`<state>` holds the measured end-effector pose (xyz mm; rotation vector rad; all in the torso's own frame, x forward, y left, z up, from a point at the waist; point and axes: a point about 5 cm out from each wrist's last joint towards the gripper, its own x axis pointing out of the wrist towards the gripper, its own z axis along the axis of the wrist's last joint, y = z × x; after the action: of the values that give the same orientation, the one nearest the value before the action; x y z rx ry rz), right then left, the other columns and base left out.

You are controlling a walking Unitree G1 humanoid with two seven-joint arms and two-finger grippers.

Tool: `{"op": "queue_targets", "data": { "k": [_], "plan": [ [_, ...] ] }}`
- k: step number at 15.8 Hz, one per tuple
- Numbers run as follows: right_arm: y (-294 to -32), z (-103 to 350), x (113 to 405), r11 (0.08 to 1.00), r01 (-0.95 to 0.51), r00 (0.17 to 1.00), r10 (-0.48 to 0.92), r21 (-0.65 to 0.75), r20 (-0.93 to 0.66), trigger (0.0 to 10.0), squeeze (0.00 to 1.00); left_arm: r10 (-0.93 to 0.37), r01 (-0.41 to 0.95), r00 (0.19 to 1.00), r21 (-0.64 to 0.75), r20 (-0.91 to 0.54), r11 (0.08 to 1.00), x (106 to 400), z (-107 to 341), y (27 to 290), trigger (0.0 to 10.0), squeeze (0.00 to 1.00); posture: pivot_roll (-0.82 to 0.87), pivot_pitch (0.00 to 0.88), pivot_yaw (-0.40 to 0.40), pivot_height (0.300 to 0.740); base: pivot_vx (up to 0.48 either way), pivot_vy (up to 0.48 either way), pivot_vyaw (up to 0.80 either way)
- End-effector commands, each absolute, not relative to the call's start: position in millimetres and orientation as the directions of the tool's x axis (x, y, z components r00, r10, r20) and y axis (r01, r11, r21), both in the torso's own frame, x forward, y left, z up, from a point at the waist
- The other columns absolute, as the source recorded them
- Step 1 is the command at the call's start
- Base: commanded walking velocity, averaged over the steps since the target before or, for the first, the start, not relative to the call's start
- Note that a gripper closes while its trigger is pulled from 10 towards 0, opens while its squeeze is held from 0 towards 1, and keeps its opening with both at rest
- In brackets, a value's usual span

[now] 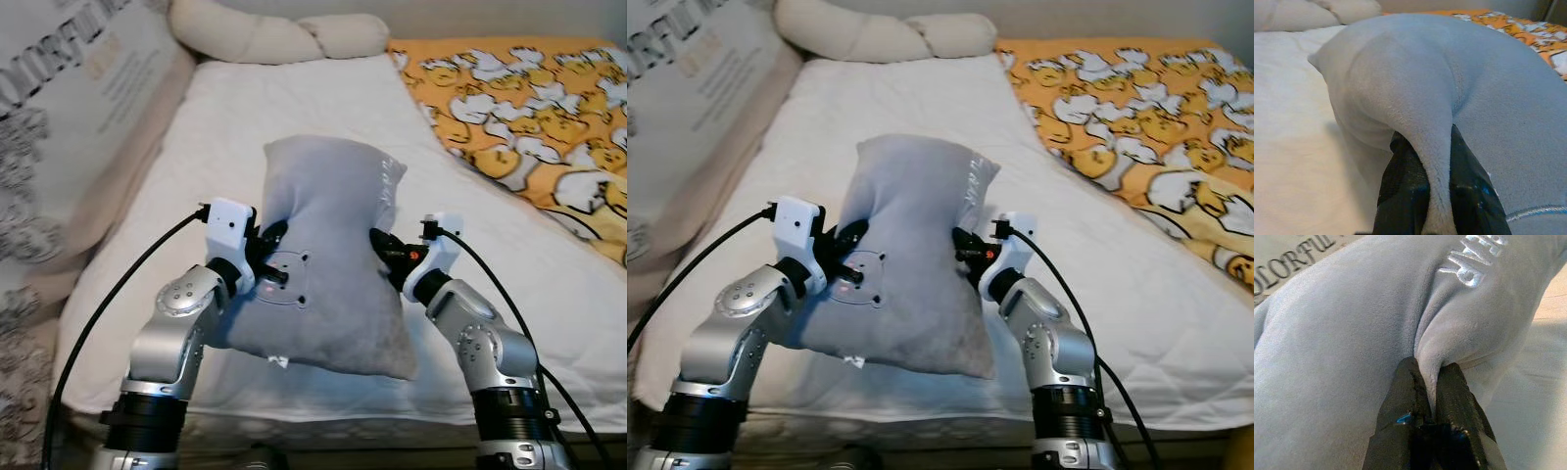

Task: Clean up the room

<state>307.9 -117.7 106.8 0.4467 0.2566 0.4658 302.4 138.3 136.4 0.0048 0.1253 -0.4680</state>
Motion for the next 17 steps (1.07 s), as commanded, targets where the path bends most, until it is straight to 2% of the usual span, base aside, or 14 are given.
{"op": "queue_targets", "data": {
  "k": [1,15,17],
  "plan": [
    [-112.0,114.0,309.8,0.796,-0.402,0.861,0.497,0.453,-0.108,10.0,0.00,-0.455,0.457,0.887,0.003,-0.084,0.890,303.4,146.7,135.5,10.0,0.00,-0.03,0.000,0.058,0.740,0.000,0.337,0.00],
    [-112.9,105.9,310.9,0.813,-0.388,0.861,0.488,0.433,-0.145,10.0,0.00,-0.453,0.459,0.886,0.039,-0.097,0.888,305.2,147.3,137.0,10.0,0.00,-0.02,0.000,0.060,0.740,0.000,0.335,0.00],
    [-114.2,105.0,311.1,0.816,-0.387,0.861,0.486,0.431,-0.148,10.0,0.00,-0.439,0.444,0.893,0.045,-0.098,0.895,305.9,147.8,137.7,10.0,0.00,-0.02,0.000,0.059,0.740,0.000,0.146,0.00]
  ]
}}
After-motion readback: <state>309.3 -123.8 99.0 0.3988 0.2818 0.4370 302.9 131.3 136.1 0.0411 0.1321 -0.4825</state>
